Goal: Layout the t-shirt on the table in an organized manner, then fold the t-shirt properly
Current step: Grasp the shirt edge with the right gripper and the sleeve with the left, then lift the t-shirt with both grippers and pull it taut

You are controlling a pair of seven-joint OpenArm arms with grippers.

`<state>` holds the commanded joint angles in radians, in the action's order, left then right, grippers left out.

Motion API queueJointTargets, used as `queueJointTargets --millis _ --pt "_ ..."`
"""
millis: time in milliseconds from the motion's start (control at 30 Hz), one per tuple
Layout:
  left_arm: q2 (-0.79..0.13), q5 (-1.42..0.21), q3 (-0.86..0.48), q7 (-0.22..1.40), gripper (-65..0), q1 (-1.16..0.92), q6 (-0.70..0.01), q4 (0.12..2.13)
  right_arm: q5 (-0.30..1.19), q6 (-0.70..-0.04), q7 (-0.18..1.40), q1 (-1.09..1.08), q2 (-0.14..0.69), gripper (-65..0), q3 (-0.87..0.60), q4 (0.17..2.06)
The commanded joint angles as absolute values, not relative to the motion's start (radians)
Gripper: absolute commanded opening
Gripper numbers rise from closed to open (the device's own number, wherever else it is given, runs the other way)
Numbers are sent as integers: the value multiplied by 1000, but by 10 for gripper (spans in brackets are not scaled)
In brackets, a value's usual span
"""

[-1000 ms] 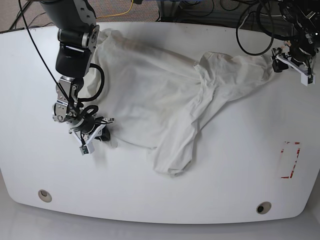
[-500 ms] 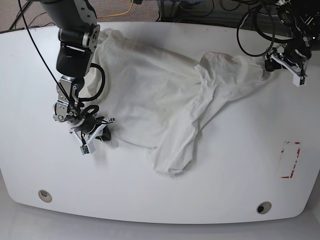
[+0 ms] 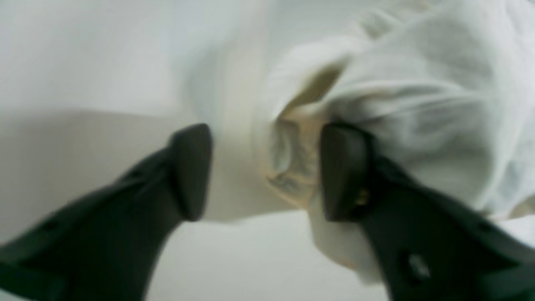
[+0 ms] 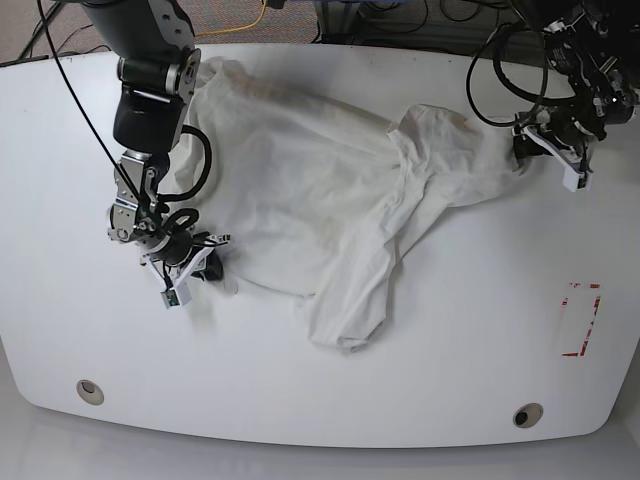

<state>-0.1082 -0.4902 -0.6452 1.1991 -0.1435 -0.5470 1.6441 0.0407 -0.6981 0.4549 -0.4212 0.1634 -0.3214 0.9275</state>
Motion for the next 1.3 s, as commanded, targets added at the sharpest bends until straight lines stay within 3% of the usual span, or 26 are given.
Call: queueJointTargets --millis 100,133,467,733,967,1300 --pt "-108 -489 -611 1199 -628 -128 -541 1644 41 -698 455 -421 163 -636 -321 928" --pt "-108 -487 -604 1199 -650 -124 -541 1644 41 -698 455 -420 163 -636 -321 929" --pt "-130 -487 -588 1201 -649 -102 -541 1778 44 -698 558 -352 137 -636 -321 1155" --pt "-205 -492 -475 1204 -649 -2 -547 1926 42 -698 693 -315 105 -636 -321 1425" --pt "-240 -492 -464 1277 -649 262 -547 1934 35 -698 765 -371 101 -636 -321 1587" --pt "-237 -486 -476 1351 -649 661 -541 1919 35 -698 874 -588 143 -636 -321 1626"
